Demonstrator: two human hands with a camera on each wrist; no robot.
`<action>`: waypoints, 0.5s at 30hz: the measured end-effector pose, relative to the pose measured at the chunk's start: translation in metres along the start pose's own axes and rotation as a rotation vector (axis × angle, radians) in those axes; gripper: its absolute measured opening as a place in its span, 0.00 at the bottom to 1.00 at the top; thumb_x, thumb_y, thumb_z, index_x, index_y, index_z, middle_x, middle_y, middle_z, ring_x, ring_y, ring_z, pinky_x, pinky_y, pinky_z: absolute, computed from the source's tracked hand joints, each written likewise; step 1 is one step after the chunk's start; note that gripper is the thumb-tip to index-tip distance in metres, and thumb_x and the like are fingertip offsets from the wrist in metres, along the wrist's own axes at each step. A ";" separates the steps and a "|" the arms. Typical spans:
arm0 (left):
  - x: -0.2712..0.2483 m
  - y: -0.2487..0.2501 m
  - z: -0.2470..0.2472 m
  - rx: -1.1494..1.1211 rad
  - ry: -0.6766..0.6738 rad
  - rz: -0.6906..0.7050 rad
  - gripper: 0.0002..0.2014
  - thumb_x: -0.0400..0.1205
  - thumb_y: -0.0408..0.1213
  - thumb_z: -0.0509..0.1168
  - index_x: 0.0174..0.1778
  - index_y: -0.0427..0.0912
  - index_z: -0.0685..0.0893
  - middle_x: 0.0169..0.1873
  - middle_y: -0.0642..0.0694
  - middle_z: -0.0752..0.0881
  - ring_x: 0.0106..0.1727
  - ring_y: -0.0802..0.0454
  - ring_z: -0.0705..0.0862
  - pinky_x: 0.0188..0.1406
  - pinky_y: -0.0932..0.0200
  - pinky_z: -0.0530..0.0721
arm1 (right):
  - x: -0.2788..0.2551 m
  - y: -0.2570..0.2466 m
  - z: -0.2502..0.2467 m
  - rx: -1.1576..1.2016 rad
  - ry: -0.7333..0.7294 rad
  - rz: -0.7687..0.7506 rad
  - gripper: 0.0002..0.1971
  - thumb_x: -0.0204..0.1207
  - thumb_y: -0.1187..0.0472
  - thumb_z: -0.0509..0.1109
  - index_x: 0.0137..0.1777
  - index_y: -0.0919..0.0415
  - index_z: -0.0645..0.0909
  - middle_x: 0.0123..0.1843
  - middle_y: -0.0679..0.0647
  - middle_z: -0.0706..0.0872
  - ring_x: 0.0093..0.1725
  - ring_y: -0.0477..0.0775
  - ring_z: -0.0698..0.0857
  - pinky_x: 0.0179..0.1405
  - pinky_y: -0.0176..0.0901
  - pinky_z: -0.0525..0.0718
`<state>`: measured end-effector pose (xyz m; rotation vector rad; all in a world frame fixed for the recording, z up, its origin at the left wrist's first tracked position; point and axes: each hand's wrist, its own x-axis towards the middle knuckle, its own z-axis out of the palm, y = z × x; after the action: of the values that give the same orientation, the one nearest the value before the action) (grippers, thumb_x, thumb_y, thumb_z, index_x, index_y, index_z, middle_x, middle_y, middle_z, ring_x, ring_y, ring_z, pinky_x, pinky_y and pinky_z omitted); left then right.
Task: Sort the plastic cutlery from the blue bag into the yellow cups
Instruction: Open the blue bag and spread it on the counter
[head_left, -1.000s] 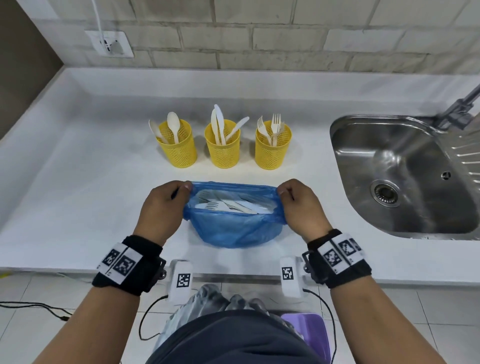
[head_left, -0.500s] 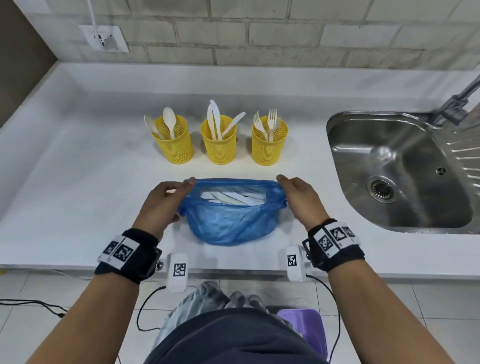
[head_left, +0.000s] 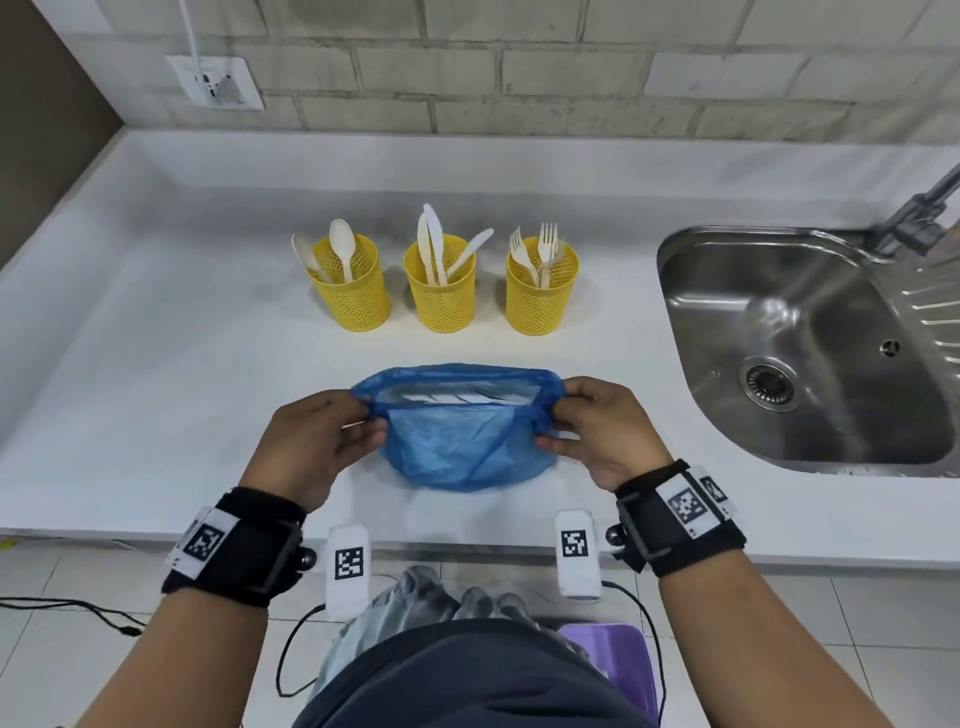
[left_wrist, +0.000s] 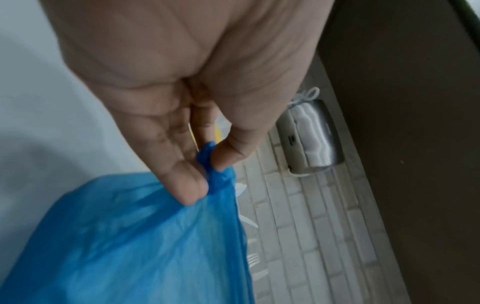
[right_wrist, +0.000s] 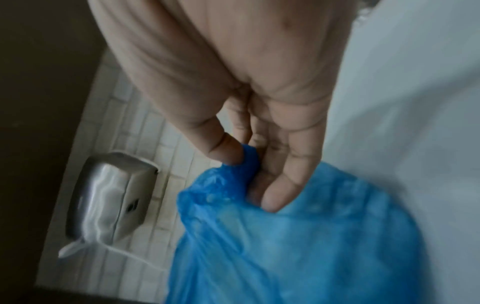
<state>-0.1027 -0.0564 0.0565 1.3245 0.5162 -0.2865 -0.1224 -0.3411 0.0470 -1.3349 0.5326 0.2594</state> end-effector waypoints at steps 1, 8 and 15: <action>0.001 -0.001 -0.001 -0.065 0.000 -0.026 0.07 0.83 0.22 0.64 0.42 0.31 0.86 0.40 0.37 0.90 0.44 0.41 0.90 0.45 0.57 0.92 | 0.000 -0.001 0.000 0.127 -0.024 0.034 0.12 0.80 0.80 0.62 0.44 0.67 0.83 0.41 0.65 0.86 0.40 0.59 0.88 0.46 0.52 0.93; 0.009 -0.003 -0.003 -0.524 -0.028 -0.244 0.13 0.79 0.23 0.57 0.57 0.34 0.81 0.55 0.38 0.89 0.55 0.44 0.88 0.49 0.54 0.93 | 0.005 0.002 -0.001 0.805 -0.026 0.307 0.14 0.82 0.80 0.57 0.39 0.65 0.78 0.39 0.60 0.87 0.44 0.63 0.91 0.35 0.59 0.94; 0.011 -0.005 0.001 -0.577 -0.088 -0.324 0.23 0.71 0.24 0.62 0.62 0.40 0.85 0.54 0.43 0.92 0.43 0.46 0.93 0.36 0.54 0.92 | 0.013 0.008 0.006 0.931 -0.009 0.344 0.11 0.82 0.71 0.53 0.45 0.65 0.77 0.37 0.60 0.83 0.36 0.60 0.87 0.42 0.53 0.91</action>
<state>-0.0953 -0.0576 0.0472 0.6638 0.6782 -0.4232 -0.1133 -0.3353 0.0344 -0.3359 0.7515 0.2499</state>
